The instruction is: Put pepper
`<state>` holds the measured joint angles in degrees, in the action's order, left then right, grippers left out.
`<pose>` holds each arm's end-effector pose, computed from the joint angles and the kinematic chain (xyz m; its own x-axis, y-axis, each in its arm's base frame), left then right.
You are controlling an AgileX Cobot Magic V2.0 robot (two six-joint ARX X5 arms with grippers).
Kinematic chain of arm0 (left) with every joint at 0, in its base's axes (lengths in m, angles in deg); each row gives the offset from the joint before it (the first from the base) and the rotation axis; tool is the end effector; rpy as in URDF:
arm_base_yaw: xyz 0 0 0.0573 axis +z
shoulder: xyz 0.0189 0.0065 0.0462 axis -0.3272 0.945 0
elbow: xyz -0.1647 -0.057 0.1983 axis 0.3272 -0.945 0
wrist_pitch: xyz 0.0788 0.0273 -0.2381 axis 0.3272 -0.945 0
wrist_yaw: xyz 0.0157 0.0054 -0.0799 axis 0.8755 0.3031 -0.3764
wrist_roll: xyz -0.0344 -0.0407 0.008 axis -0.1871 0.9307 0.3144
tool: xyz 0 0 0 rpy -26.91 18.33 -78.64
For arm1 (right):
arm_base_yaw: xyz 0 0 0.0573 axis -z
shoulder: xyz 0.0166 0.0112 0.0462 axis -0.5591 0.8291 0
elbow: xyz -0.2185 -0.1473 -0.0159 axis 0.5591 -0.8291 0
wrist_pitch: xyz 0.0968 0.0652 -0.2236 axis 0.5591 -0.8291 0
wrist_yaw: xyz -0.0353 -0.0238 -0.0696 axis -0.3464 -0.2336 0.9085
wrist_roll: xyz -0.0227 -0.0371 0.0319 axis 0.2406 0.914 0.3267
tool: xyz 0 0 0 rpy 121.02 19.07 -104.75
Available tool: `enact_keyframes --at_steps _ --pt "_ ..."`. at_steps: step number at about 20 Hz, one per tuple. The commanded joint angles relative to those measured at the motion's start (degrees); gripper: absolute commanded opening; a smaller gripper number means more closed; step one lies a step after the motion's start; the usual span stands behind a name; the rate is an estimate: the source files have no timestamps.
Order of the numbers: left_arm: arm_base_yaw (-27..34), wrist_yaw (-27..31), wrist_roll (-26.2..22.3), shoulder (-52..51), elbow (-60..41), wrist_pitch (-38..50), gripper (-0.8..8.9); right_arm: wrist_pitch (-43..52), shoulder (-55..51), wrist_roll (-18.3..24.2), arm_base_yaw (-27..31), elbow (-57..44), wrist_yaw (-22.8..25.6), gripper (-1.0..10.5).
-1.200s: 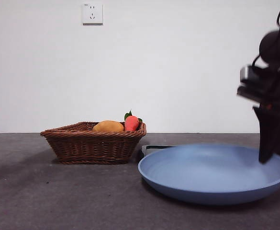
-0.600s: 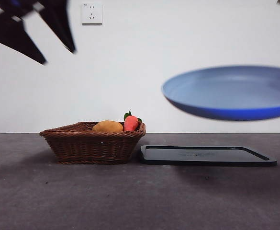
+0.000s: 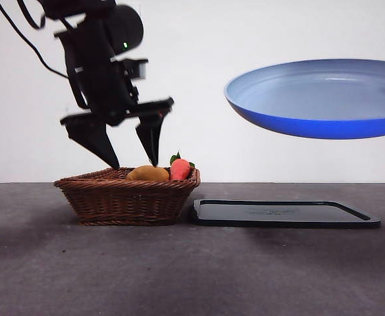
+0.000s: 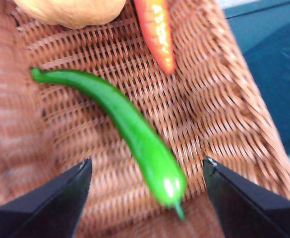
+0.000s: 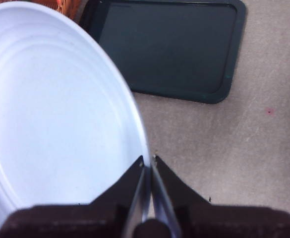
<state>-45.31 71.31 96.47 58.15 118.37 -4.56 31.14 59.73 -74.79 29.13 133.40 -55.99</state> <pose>0.3573 -0.1753 0.2297 0.5045 -0.2261 -0.8333 0.2951 0.9521 -0.0798 0.1801 0.0240 0.2986 0.5794 0.3500 -0.7361 -0.2733 0.9343 0.2291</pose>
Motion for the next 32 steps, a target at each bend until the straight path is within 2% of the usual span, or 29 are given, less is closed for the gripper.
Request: enact_keyframes --at_steps 1,10,13,17,21,26,32 --pt "-0.4 0.2 2.1 3.1 1.2 2.4 3.88 0.7 0.3 -0.8 0.0 0.8 -0.5 0.1" --pt "-0.5 0.8 3.5 8.6 1.2 6.0 3.87 0.8 0.3 -0.7 0.0 0.8 -0.6 0.1" --pt "-0.4 1.8 3.5 9.3 1.2 6.0 3.48 0.8 0.3 -0.7 0.0 0.8 -0.6 0.1" --pt "-0.5 1.7 3.5 9.7 1.2 6.1 3.45 0.8 0.3 -0.7 0.0 0.8 -0.6 0.1" --pt "-0.5 0.8 3.6 9.7 1.2 5.6 1.9 0.8 0.3 -0.7 0.0 0.8 -0.6 0.1" --pt "-0.5 -0.1 5.5 9.7 1.2 5.3 1.21 0.8 0.3 -0.5 0.0 0.8 -0.6 0.1" --pt "-0.4 -3.0 6.7 8.2 1.2 3.8 1.21 0.9 0.3 -0.6 0.0 0.8 -0.6 0.1"
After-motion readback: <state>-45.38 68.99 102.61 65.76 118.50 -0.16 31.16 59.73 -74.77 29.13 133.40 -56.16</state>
